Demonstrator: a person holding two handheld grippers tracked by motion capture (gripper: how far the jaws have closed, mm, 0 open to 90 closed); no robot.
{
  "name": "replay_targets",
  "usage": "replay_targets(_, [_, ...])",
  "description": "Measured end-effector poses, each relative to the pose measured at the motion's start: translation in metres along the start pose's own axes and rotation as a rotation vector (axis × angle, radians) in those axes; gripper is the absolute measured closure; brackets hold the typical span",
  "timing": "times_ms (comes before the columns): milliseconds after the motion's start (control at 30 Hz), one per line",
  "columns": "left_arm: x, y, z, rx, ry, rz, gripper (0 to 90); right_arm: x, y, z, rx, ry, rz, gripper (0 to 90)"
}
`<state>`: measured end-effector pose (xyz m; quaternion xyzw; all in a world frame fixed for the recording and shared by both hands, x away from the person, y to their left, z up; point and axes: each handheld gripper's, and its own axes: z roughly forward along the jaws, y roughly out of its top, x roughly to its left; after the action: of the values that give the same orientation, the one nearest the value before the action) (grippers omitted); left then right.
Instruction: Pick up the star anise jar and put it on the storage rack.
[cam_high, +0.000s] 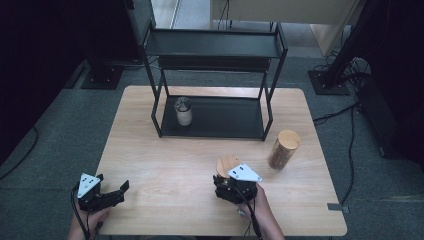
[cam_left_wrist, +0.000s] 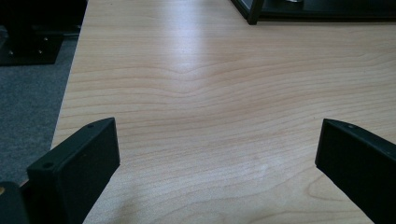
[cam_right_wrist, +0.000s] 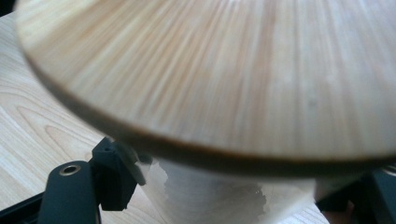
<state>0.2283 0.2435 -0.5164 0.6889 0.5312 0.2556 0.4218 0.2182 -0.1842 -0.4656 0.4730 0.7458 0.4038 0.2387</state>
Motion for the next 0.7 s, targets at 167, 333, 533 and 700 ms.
replay_targets(167, [0.000, 0.000, 0.000, 0.000, 0.000, 0.000, 0.0, 0.001, 0.003, 0.004, 0.001, -0.011, 0.009, 25.0])
replay_targets(333, [0.000, 0.000, 0.000, -0.001, 0.000, -0.001, 0.0, 0.001, 0.007, 0.008, 0.005, -0.011, 0.007, 25.0])
replay_targets(533, [0.000, 0.000, 0.000, -0.001, 0.001, 0.001, 0.0, 0.001, 0.013, 0.015, 0.010, -0.013, 0.007, 25.0])
replay_targets(700, [0.000, 0.000, 0.000, -0.001, 0.001, -0.001, 0.0, 0.002, 0.018, 0.021, 0.013, -0.016, 0.007, 25.0])
